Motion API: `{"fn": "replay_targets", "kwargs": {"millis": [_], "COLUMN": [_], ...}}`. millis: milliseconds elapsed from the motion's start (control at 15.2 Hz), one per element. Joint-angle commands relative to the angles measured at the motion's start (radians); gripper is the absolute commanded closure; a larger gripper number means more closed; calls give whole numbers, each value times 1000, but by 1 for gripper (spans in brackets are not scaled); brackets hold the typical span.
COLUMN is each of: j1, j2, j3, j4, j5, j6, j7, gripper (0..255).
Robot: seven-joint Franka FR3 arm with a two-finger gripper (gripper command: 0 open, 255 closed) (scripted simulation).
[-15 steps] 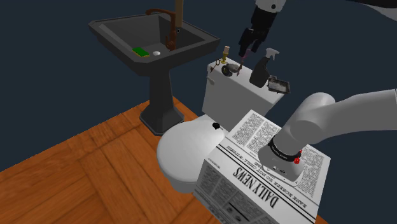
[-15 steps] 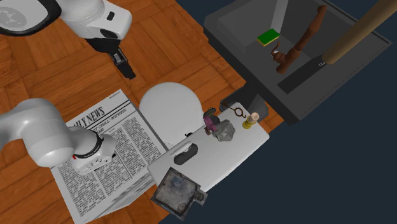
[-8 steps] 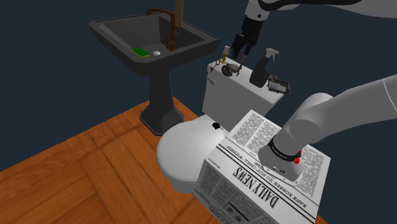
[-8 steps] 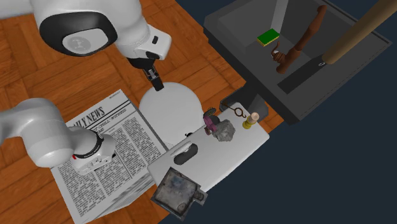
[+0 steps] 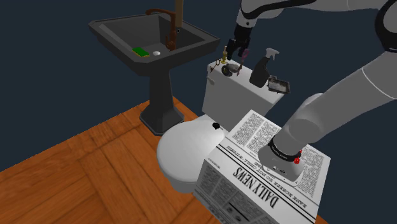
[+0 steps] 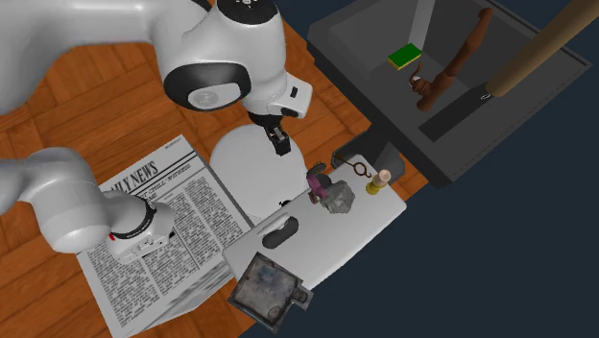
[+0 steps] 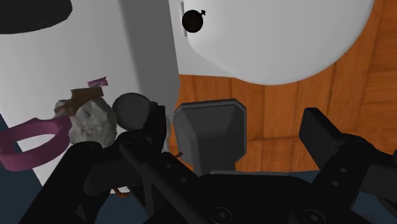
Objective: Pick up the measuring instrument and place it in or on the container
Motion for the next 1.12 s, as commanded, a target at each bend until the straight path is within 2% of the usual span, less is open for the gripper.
{"fn": "replay_targets", "kwargs": {"millis": [0,594,1056], "j1": [-6,-55,-62], "j2": [76,424,471], "j3": [-23,-89,-85], "j4": [36,258,226], "j5": [11,110,131], "j6": [32,107,182], "j7": [-31,-174,-190], "gripper": [0,0,0]}}
